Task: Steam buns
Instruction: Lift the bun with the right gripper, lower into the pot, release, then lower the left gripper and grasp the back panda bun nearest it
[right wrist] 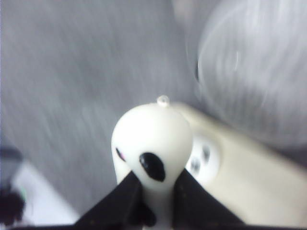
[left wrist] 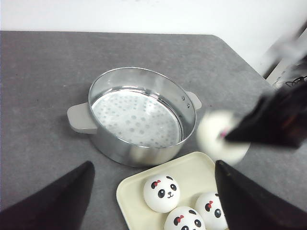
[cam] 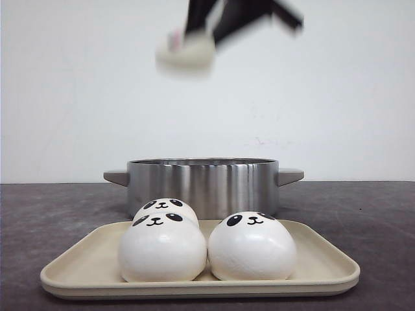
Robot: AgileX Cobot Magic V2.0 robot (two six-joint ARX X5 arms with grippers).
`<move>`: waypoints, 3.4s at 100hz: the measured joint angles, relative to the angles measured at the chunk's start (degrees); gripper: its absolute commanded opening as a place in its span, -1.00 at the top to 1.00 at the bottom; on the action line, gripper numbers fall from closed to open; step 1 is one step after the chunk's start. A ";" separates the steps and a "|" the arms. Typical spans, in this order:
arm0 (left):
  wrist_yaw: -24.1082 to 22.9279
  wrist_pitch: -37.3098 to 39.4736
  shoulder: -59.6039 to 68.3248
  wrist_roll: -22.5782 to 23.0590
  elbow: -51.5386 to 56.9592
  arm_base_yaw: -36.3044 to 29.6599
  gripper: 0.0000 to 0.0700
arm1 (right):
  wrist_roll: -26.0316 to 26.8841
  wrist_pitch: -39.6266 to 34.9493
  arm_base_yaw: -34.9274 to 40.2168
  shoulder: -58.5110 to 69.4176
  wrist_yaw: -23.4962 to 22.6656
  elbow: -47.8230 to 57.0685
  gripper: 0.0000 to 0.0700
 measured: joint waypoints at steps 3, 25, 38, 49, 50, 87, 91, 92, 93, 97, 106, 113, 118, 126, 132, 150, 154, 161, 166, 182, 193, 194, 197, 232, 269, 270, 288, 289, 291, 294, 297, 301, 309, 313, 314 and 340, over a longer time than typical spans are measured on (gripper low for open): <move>0.00 0.02 0.00 -0.02 0.00 -0.20 -0.36 | -0.57 0.39 -0.44 -0.09 2.01 1.90 0.98; 0.00 0.04 0.02 0.00 0.00 -1.20 -0.36 | -5.01 2.05 -7.67 7.04 5.88 15.87 0.98; 0.00 0.02 0.02 0.00 0.00 -1.25 -0.36 | -6.64 2.84 -11.37 15.30 6.01 19.76 0.98; 0.00 0.00 0.02 0.00 0.00 -1.25 -0.36 | -7.63 4.59 -12.68 22.84 6.62 19.82 0.98; 0.00 0.00 0.02 -0.02 0.00 -1.25 -0.36 | -7.74 4.72 -12.74 23.56 6.80 19.82 0.98; 0.00 0.00 0.02 -0.02 0.00 -1.25 -0.36 | -8.50 8.55 -14.84 40.33 12.35 19.74 0.98; 0.00 0.00 0.02 0.00 0.00 -1.25 -0.36 | -8.50 8.85 -14.97 41.22 12.17 19.74 0.98; 0.00 0.00 0.02 0.00 0.00 -1.25 -0.36 | -8.50 8.90 -14.99 41.42 12.11 19.74 0.98; 0.00 0.00 0.02 0.00 0.00 -1.25 -0.36 | -8.50 8.90 -15.02 41.51 11.98 19.74 0.98; 0.00 -0.02 0.02 0.00 0.00 -1.25 -0.36 | -8.50 8.92 -15.13 42.10 11.54 19.74 0.94; 0.00 0.00 0.02 0.00 0.00 -1.25 -0.36 | -8.50 8.83 -15.19 42.58 11.50 19.71 0.35; 0.00 0.00 0.02 0.00 0.00 -1.25 -0.36 | -8.50 8.98 -15.19 42.58 11.56 19.71 -0.08; 0.00 -0.02 0.02 0.00 0.00 -1.25 -0.36 | -8.48 9.01 -15.19 42.58 11.80 19.71 -0.12; 0.00 -0.02 0.02 0.00 0.00 -1.25 -0.36 | -8.48 9.03 -15.19 42.58 12.44 19.71 -0.13; 0.00 0.00 0.02 0.00 0.00 -1.25 -0.36 | -8.48 8.94 -15.21 42.58 12.55 19.74 -0.20; 0.00 0.00 0.02 0.00 0.00 -1.25 -0.36 | -8.48 3.37 -15.23 42.60 12.61 23.19 -0.21; 0.00 0.00 0.02 -0.04 0.00 -1.25 -0.36 | -8.48 0.85 -15.23 42.60 12.61 25.68 -0.07; -0.02 0.00 0.26 -0.35 0.00 -1.53 -0.35 | -8.52 -4.46 -15.17 42.60 12.59 31.17 0.65; 0.00 0.00 0.74 -0.92 0.00 -1.99 -0.35 | -8.98 -8.94 -14.97 42.38 12.59 35.34 1.00; 0.35 -0.04 5.64 -2.84 0.00 -4.42 -0.35 | -11.82 -19.85 -12.13 35.98 13.09 43.10 0.96; 0.42 -0.59 11.96 -4.48 0.00 -7.80 -0.35 | -12.81 -19.63 -7.89 25.79 13.07 43.87 0.96; 0.42 -0.61 12.68 -4.66 0.00 -8.17 -0.35 | -12.85 -19.63 -7.48 24.74 13.07 43.87 0.96; 0.42 -0.61 14.86 -4.96 0.00 -9.22 -0.35 | -12.98 -19.69 -6.21 21.57 13.07 44.11 0.96; 0.39 4.11 39.60 -6.95 0.00 -18.84 -0.36 | -13.00 -18.40 8.37 -3.43 22.80 45.24 0.96; -5.97 12.37 53.48 -9.86 0.00 -20.65 -0.83 | -11.41 -24.83 9.25 -7.48 28.13 44.98 0.96; -5.99 12.66 53.64 -9.88 0.00 -20.65 -0.82 | -11.41 -25.00 9.25 -7.52 28.11 44.98 0.96; -6.21 17.22 56.02 -10.75 0.02 -21.00 -0.79 | -10.56 -26.58 9.25 -7.45 28.11 44.94 0.96; -6.21 17.31 56.17 -10.84 0.02 -21.03 -0.78 | -10.49 -26.60 9.25 -7.43 28.11 44.94 0.96; -6.23 17.38 56.46 -11.02 0.02 -21.09 -0.76 | -10.34 -26.64 9.25 -7.43 28.11 44.94 0.96; -6.23 17.31 56.96 -11.32 0.02 -21.14 -0.67 | -10.10 -26.62 9.25 -7.43 28.13 44.92 0.96; -6.23 17.16 57.48 -11.67 0.02 -21.18 -0.55 | -9.88 -26.64 9.25 -7.43 28.11 44.92 0.96; -6.23 16.85 58.12 -12.11 0.02 -21.18 -0.36 | -9.68 -26.62 9.25 -7.43 28.11 44.92 0.96; -6.34 16.09 58.73 -12.63 0.02 -21.16 0.03 | -9.49 -26.64 9.25 -7.43 28.13 44.92 0.96; -6.36 15.91 58.73 -12.72 0.02 -21.16 0.23 | -9.46 -26.67 9.25 -7.43 28.11 44.92 0.96; -6.36 15.89 58.73 -12.76 0.02 -21.16 0.28 | -9.46 -26.69 9.25 -7.43 28.13 44.92 0.96; -7.61 16.98 58.73 -13.31 0.02 -21.16 1.00 | -9.33 -27.43 9.25 -7.43 28.11 44.89 0.96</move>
